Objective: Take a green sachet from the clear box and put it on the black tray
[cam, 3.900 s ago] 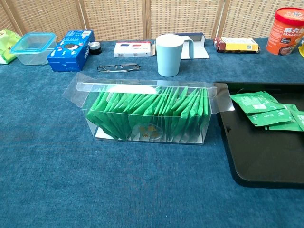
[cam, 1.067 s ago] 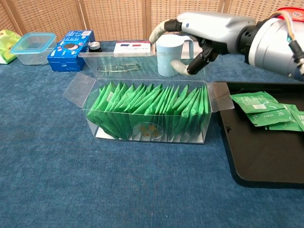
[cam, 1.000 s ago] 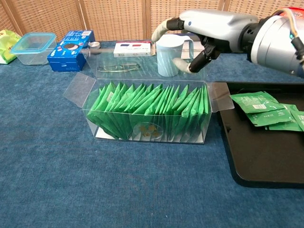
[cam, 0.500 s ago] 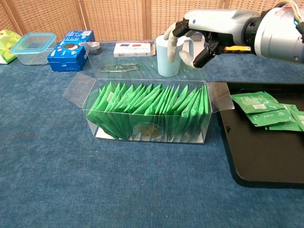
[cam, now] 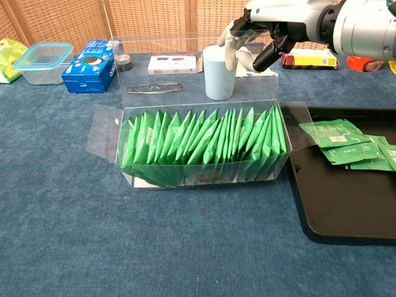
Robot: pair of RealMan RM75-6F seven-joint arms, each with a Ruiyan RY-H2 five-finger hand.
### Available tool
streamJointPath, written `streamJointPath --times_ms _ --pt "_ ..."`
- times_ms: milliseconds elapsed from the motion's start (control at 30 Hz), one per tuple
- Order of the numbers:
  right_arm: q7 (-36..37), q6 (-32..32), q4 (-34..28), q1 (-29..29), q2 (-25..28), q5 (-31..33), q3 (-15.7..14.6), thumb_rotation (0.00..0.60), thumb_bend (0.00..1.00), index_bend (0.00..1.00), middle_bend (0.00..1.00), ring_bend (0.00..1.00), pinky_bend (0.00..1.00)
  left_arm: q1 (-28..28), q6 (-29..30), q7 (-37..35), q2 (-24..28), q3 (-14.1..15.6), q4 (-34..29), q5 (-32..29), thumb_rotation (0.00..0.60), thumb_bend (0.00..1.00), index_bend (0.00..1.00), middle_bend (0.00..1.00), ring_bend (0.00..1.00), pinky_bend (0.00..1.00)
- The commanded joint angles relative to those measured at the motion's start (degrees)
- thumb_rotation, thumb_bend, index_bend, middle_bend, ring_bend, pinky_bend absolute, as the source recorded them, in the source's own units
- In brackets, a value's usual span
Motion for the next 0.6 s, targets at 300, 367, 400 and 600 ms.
streamJointPath --times_ms 300,367,400,600 --pt "-3.8 1.6 3.7 3.3 -1.8 5.2 -2.0 0.591 0.68 0.41 0.16 0.18 0.12 0.1 0.0 0.2 0.0 0.1 0.1 -0.3 0.600 0.19 0.18 0.15 0.12 0.26" --pt "-4.9 2.5 4.4 3.7 -2.4 6.1 -2.4 0.575 0.67 0.35 0.16 0.18 0.12 0.1 0.0 0.2 0.0 0.1 0.1 -0.4 0.600 0.19 0.18 0.15 0.12 0.26" --pt "-5.2 3.1 4.8 3.9 -2.8 6.5 -2.5 0.565 0.66 0.32 0.16 0.18 0.12 0.2 0.0 0.2 0.0 0.1 0.1 -0.4 0.600 0.19 0.18 0.15 0.12 0.26" --pt "-6.6 5.9 7.0 4.5 -4.8 7.8 -2.8 0.552 0.61 0.23 0.14 0.17 0.12 0.2 0.0 0.1 -0.1 0.2 0.3 -0.4 0.600 0.19 0.18 0.15 0.12 0.26"
